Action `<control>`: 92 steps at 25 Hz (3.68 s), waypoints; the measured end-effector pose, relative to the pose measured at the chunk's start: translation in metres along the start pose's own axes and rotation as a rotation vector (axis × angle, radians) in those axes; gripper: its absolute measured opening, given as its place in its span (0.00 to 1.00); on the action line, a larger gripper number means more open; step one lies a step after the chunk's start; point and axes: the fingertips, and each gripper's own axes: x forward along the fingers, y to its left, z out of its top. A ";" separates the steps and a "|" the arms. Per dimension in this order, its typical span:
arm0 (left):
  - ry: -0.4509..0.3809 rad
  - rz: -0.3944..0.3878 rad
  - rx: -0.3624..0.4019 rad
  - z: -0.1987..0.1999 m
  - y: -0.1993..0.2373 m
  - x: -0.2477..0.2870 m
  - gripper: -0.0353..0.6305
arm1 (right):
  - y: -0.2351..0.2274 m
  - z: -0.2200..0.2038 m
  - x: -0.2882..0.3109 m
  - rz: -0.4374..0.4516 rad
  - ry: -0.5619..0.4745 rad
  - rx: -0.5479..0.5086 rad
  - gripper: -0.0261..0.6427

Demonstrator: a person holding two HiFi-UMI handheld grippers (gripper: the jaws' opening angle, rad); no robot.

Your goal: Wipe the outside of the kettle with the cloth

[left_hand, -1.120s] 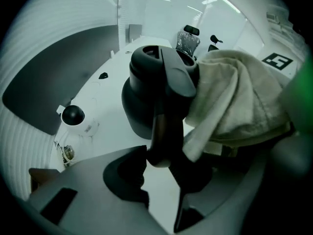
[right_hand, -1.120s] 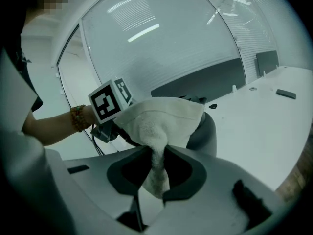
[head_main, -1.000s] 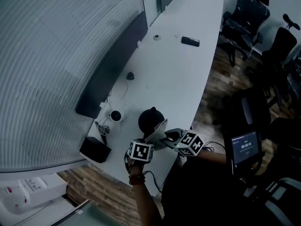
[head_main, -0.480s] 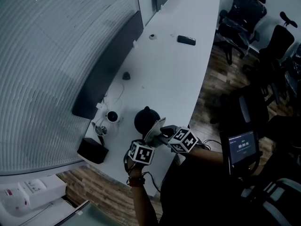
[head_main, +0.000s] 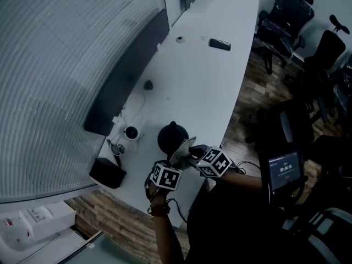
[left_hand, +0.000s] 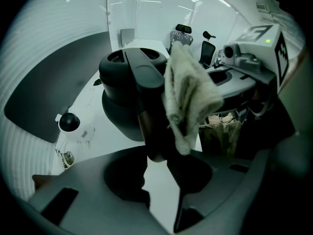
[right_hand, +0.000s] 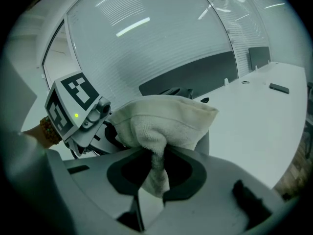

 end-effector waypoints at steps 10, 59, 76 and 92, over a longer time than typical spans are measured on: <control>-0.006 0.001 0.005 0.002 -0.001 -0.001 0.24 | -0.018 -0.052 0.038 -0.007 0.188 0.076 0.14; 0.000 -0.014 0.016 0.014 -0.027 0.009 0.24 | -0.077 -0.064 0.055 -0.088 0.333 -0.055 0.14; -0.064 0.025 0.026 0.025 -0.012 0.008 0.24 | -0.073 -0.025 -0.004 -0.057 0.176 0.074 0.14; -0.012 0.026 -0.010 0.026 -0.013 0.005 0.24 | -0.072 0.052 0.001 0.021 0.074 0.003 0.14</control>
